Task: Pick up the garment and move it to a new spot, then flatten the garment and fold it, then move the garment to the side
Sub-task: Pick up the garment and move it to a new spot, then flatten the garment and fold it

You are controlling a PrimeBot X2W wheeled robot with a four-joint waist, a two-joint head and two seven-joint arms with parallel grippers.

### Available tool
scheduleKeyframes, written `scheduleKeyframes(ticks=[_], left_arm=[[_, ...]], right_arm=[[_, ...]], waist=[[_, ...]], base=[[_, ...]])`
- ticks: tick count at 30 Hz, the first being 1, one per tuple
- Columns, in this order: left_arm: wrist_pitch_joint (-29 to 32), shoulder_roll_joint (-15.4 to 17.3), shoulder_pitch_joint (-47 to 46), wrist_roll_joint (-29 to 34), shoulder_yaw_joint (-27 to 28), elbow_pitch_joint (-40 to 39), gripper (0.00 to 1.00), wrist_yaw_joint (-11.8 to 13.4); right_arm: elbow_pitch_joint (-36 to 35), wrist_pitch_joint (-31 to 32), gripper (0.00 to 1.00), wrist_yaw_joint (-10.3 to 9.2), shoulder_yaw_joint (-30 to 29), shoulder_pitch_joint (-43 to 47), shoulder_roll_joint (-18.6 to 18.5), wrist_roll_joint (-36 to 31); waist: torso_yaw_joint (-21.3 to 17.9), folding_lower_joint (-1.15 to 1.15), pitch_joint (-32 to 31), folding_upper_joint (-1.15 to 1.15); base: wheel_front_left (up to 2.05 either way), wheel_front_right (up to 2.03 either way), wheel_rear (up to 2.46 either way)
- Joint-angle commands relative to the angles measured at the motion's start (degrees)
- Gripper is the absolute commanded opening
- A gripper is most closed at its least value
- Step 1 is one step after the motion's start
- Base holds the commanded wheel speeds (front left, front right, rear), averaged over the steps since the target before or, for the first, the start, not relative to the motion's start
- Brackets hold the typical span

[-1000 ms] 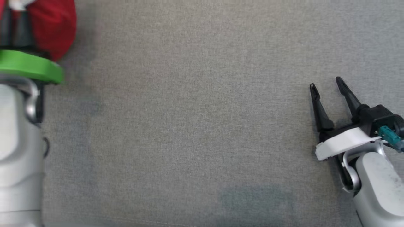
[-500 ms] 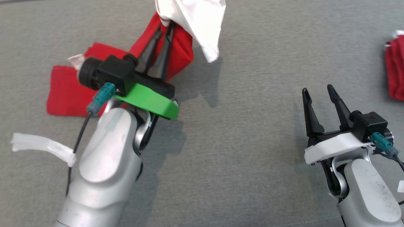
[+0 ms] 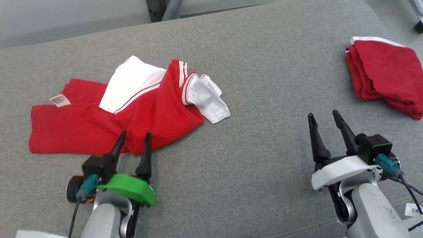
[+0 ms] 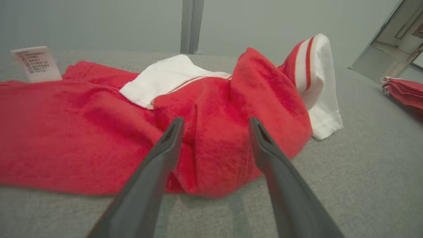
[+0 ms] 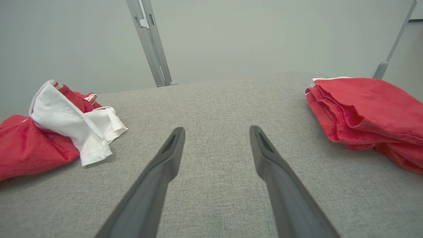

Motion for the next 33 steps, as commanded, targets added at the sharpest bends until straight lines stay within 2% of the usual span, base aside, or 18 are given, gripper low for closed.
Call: scheduleKeyframes(ticks=[1,6,12,17,21,33], left_arm=[[0.0,0.2,4.8,1.2,2.8,-2.0,1.0,0.4],[0.0,0.2,14.2,3.4,10.0,-8.7,1.0,0.9],[0.0,0.2,19.2,3.6,12.1,-11.5,1.0,0.5],[0.0,0.2,18.9,2.2,10.4,-12.0,1.0,0.8],[0.0,0.2,16.9,0.9,8.2,-11.5,1.0,0.9],[0.0,0.1,11.3,-3.1,0.9,-12.4,1.0,2.6]], right_arm=[[0.6,-0.2,1.0,-0.02,0.3,1.8,0.1,0.3],[1.6,-0.2,1.0,-0.02,1.4,4.6,0.9,0.6],[2.4,-0.2,1.0,-0.02,2.3,6.6,1.2,1.1],[2.8,-0.2,1.0,-0.02,4.1,5.6,0.7,1.4],[4.4,-0.2,1.0,-0.01,8.6,1.5,-0.8,2.1],[24.1,2.2,1.0,-0.03,21.0,-19.0,-6.3,5.2]], waist=[[1.3,0.0,-6.9,0.0],[2.6,0.0,-11.6,0.0],[4.6,0.0,-12.2,0.0],[7.3,0.0,-10.3,0.0],[10.4,0.0,-7.8,0.0],[21.9,0.0,1.1,0.0]], base=[[0.0,0.0,0.0],[0.0,0.0,0.0],[0.0,0.0,0.0],[0.0,0.0,0.0],[0.0,0.0,0.0],[0.0,0.0,0.0]])
